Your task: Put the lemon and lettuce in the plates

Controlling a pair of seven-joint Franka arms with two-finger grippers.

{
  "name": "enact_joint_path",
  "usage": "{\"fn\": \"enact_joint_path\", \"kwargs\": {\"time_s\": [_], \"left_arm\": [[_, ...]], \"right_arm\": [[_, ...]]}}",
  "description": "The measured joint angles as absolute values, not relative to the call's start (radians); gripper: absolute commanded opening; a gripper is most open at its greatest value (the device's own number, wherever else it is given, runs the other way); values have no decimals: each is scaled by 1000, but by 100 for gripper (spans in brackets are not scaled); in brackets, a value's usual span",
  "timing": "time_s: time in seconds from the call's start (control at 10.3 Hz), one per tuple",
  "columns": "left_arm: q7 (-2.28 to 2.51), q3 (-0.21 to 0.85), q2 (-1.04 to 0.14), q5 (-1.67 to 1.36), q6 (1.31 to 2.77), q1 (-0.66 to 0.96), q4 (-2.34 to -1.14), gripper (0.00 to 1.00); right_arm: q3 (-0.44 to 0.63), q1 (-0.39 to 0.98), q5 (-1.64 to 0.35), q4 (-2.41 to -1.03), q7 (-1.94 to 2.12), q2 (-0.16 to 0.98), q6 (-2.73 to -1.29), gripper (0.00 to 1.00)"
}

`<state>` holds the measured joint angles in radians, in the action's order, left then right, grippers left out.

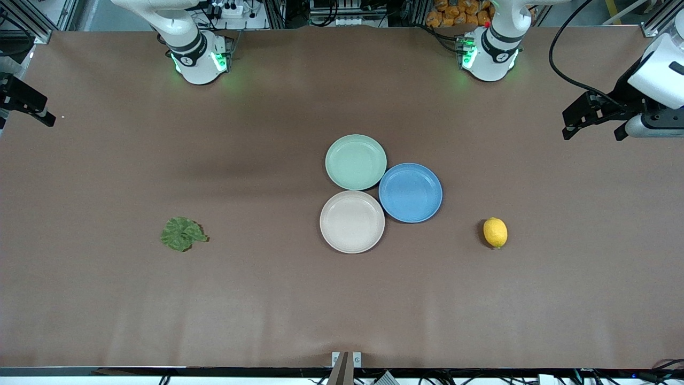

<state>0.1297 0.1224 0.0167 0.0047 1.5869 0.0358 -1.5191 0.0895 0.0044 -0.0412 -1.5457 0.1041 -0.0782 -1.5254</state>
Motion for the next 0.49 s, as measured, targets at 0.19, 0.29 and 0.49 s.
{"fn": "enact_joint_path", "kwargs": {"time_s": [0.19,0.29,0.49], "left_arm": [[100,122,17,5,1587,36,-1519,100],[97,122,17,5,1587,36,-1519,100],[94,122,17,5,1587,36,-1519,100]], "right_arm": [[80,4,-42,-1550,106,-78,-1527,100],[72,5,-42,-1552,106,-78,-1527,100],[67,5,-42,-1561,106,-78,-1528,100]]}}
